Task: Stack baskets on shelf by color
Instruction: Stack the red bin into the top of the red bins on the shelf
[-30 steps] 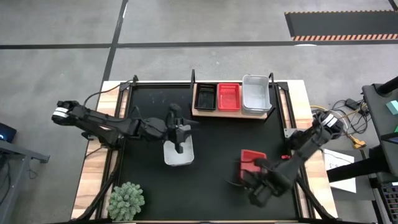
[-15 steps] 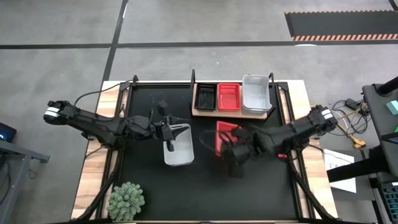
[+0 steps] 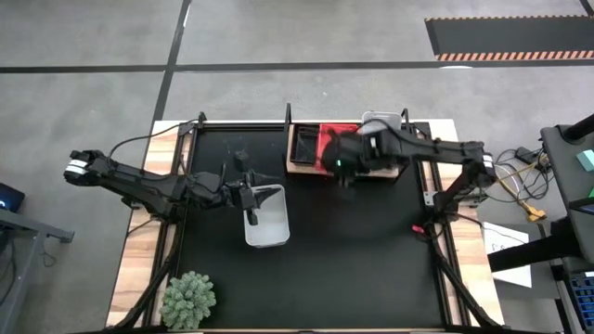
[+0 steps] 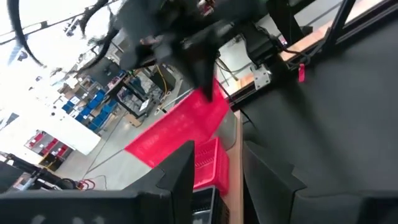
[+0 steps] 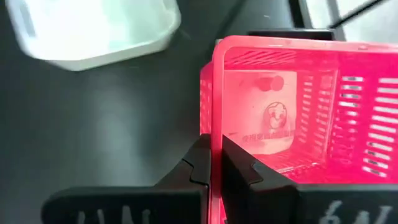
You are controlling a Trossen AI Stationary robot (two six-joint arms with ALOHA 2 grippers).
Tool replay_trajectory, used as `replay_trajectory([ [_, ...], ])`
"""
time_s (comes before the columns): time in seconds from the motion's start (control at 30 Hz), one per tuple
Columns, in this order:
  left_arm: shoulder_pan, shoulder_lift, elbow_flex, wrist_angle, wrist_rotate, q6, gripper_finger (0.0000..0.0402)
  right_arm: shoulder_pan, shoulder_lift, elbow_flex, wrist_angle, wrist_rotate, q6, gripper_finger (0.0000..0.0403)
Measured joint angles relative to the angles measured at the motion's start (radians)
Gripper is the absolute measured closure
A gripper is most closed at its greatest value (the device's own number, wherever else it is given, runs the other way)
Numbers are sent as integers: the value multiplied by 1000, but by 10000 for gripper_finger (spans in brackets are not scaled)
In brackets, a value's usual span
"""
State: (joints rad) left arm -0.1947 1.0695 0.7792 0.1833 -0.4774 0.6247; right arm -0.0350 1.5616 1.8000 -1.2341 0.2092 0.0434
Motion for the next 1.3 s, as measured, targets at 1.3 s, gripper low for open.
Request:
replay_trajectory([
  [1.3,6,-5,0,19,-3,36,283,-356,221,-20,-77,-161,-409,394],
])
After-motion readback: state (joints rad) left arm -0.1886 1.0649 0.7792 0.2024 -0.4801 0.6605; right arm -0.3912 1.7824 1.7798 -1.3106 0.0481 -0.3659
